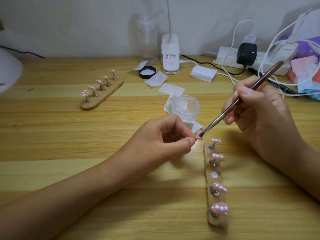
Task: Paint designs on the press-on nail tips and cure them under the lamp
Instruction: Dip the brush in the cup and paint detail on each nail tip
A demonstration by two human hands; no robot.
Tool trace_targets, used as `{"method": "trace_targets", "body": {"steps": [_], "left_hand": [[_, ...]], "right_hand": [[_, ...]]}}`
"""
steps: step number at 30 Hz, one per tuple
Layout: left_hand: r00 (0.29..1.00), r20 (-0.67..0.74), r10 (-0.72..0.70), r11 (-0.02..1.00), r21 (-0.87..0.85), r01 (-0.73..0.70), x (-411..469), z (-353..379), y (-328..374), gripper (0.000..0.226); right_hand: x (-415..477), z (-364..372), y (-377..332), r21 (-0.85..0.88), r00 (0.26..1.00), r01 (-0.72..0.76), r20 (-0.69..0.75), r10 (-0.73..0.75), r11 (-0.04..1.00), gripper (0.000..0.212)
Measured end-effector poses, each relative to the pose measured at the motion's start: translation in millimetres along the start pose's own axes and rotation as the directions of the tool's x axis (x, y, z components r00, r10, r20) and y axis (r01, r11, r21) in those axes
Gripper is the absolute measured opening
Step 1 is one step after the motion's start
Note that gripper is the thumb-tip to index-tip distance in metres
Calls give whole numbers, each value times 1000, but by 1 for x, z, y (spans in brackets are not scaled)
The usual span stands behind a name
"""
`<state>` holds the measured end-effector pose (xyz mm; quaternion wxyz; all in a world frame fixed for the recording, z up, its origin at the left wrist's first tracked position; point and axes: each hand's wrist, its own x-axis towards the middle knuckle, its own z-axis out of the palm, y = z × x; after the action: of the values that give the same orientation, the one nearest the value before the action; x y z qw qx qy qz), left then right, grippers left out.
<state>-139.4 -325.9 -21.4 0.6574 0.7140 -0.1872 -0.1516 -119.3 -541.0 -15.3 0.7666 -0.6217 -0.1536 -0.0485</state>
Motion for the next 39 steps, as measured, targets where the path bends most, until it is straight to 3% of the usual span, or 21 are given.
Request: {"method": "trace_targets", "body": {"steps": [7, 17, 26, 34, 39], "left_hand": [[1000, 1, -3, 999, -41, 3, 1, 0, 0, 4], [1000, 21, 1, 982, -189, 3, 1, 1, -1, 8], [1000, 14, -11, 976, -215, 14, 1, 0, -3, 4], [1000, 27, -13, 986, -163, 18, 0, -3, -4, 7], [1000, 21, -2, 985, -173, 5, 0, -1, -1, 3]], "right_hand": [[3, -1, 5, -70, 997, 19, -77, -24, 997, 6], [5, -2, -1, 91, 1000, 6, -26, -4, 996, 15], [1, 0, 0, -37, 999, 43, -4, -43, 998, 13], [-3, 2, 0, -227, 965, 259, 11, -264, 939, 8], [0, -2, -1, -165, 974, 204, -65, -217, 965, 15]]}}
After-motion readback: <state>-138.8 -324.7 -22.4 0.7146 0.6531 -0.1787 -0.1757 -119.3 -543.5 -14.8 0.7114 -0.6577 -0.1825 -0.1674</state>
